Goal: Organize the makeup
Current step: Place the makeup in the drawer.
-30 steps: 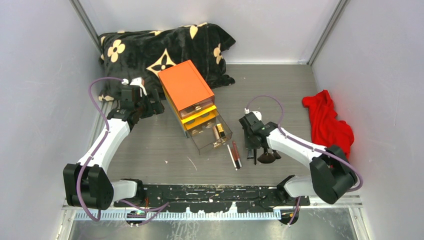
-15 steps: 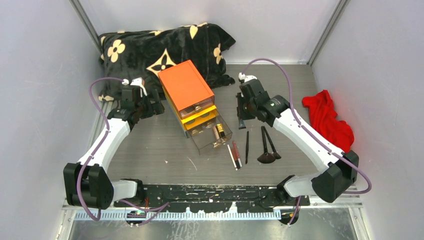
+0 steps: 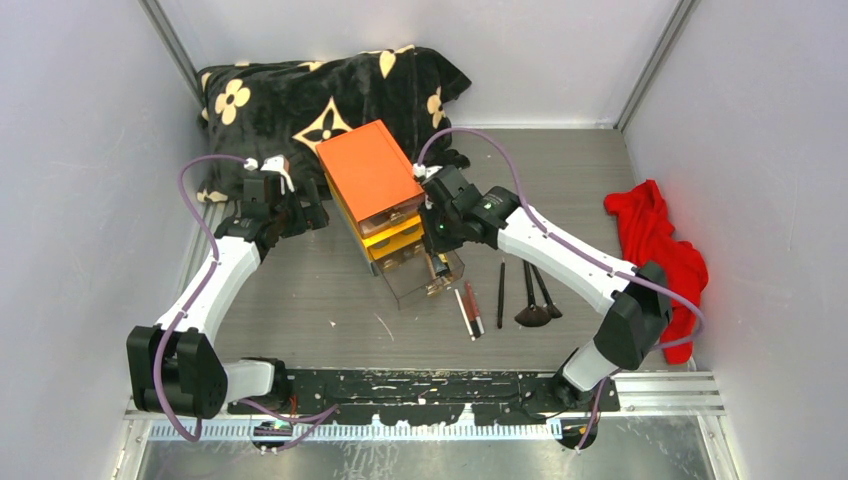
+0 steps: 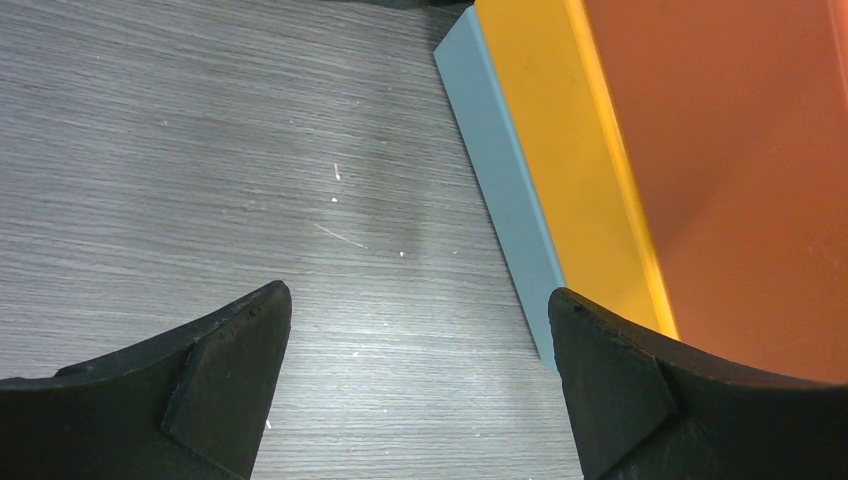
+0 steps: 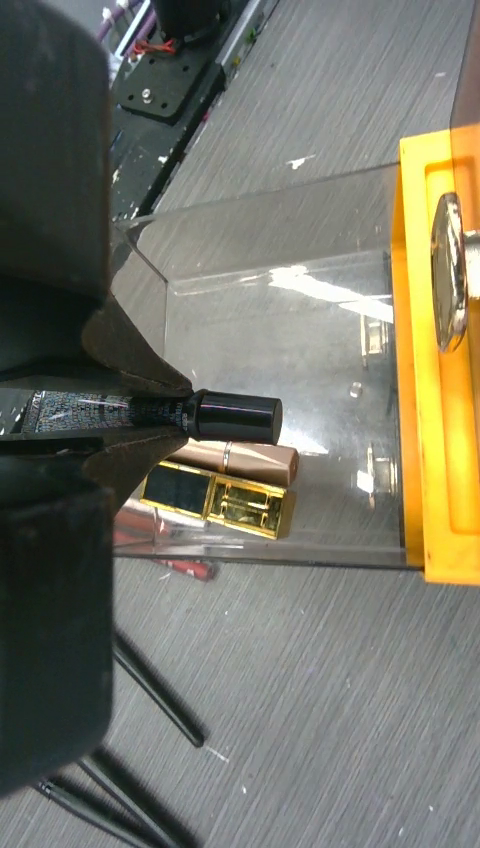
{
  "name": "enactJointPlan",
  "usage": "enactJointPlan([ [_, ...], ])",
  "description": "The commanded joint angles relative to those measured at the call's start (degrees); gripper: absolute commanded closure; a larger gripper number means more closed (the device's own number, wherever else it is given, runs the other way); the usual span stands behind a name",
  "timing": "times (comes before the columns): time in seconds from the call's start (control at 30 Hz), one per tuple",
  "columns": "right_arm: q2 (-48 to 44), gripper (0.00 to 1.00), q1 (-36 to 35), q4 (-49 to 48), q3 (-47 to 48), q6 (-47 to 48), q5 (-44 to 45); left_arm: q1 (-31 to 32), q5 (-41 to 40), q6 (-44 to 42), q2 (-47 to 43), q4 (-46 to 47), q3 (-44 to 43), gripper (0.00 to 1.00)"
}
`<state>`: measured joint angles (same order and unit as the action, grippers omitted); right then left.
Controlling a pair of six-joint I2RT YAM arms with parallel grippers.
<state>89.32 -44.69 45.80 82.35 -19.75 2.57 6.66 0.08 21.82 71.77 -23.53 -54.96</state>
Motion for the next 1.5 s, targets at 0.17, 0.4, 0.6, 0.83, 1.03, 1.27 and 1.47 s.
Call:
enactJointPlan([
  [0.17, 1.5, 0.80, -1.3, -4.8, 2.0, -1.8, -3.0, 0.1, 0.6, -1.1, -0.8, 1.4, -1.6, 0.00],
  [0.4, 5.9, 0.76, -2.8, -7.2, 2.0, -2.0, -4.4, 0.1, 0.5, -1.2, -1.1, 1.3, -1.8, 0.00],
  [0.6, 6.7, 0.49, -3.3, -8.0, 1.7, -1.8, -2.5, 0.1, 0.2, -1.5, -1.3, 1.2, -1.7, 0.00],
  [0.83, 3.5, 0.36, -3.2, -9.3, -0.2, -0.7, -0.7, 0.1, -0.9, -0.7, -0.8, 1.9, -1.7, 0.00],
  [1.03, -4.2, 0.45, -3.2, -9.5, -3.2, 1.5, 2.8, 0.1, -2.2, -0.4, 0.4, 2.2, -3.3, 0.00],
  [1.27, -13.8, 0.72, -3.3, -7.6, -8.5, 3.8, 8.7, 0.1, -3.9, -0.6, 4.0, 1.1, -8.2, 0.00],
  [1.47, -21.7, 0.95, -3.3, -7.8, -17.1, 3.1, 8.7, -0.1, -5.3, -0.9, 7.3, 2.1, -11.9, 0.00],
])
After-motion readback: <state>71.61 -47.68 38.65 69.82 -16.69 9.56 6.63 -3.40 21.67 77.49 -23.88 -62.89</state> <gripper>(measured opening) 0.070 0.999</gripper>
